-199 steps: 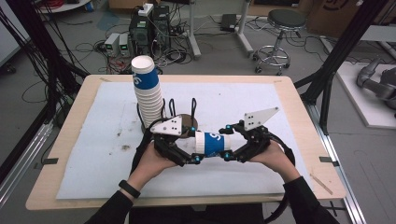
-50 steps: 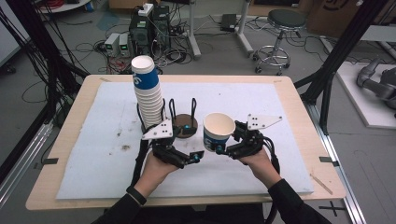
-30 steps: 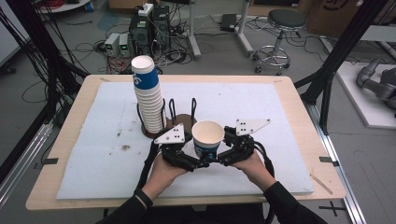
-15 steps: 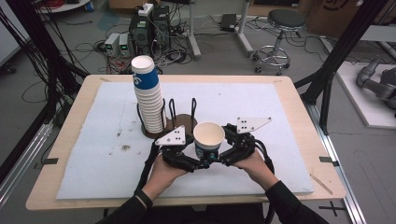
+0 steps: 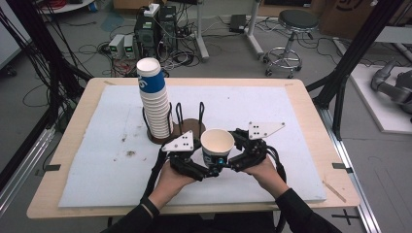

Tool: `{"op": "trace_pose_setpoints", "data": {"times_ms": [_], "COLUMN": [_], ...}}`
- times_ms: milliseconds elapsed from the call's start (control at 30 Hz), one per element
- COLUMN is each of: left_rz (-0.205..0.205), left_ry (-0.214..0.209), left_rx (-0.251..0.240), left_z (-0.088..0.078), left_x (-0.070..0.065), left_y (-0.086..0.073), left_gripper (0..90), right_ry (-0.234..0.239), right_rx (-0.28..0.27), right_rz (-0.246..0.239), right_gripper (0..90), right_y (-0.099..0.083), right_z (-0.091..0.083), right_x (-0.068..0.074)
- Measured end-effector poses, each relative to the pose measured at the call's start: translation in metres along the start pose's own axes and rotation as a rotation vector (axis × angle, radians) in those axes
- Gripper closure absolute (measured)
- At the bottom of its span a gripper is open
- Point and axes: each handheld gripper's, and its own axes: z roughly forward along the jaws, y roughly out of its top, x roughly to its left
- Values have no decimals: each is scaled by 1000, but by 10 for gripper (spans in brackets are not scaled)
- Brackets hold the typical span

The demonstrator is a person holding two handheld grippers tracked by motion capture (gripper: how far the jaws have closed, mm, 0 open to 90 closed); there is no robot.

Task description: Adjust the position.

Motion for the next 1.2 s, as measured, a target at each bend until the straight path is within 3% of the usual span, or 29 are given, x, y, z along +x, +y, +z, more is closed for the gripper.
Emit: {"op": "trace_pose_setpoints", "data": {"times_ms": [200, 500, 667, 967, 1067, 1200], "left_rz": [-10, -11, 9, 11, 13, 24], "left_ry": [-6, -10, -4, -3, 3, 37], "left_rx": [-34, -31, -19, -21, -26, -11], "left_z": [-4, -4, -4, -3, -3, -5], "left_x": [0, 1, 1, 1, 1, 0], "left_y": [4, 3, 2, 1, 1, 3], "left_gripper": [220, 264, 264, 265, 252, 166], "right_ry": [0, -3, -6, -3, -2, -18], "right_rx": [6, 11, 2, -16, -18, -14], "right_rz": [-1, 8, 20, 16, 13, 5], "right_gripper": [229, 210, 177, 198, 203, 206], "right_y": [-2, -3, -3, -1, -1, -1], "right_z": [2, 4, 3, 1, 0, -2], "right_x": [1, 1, 1, 1, 1, -1]}}
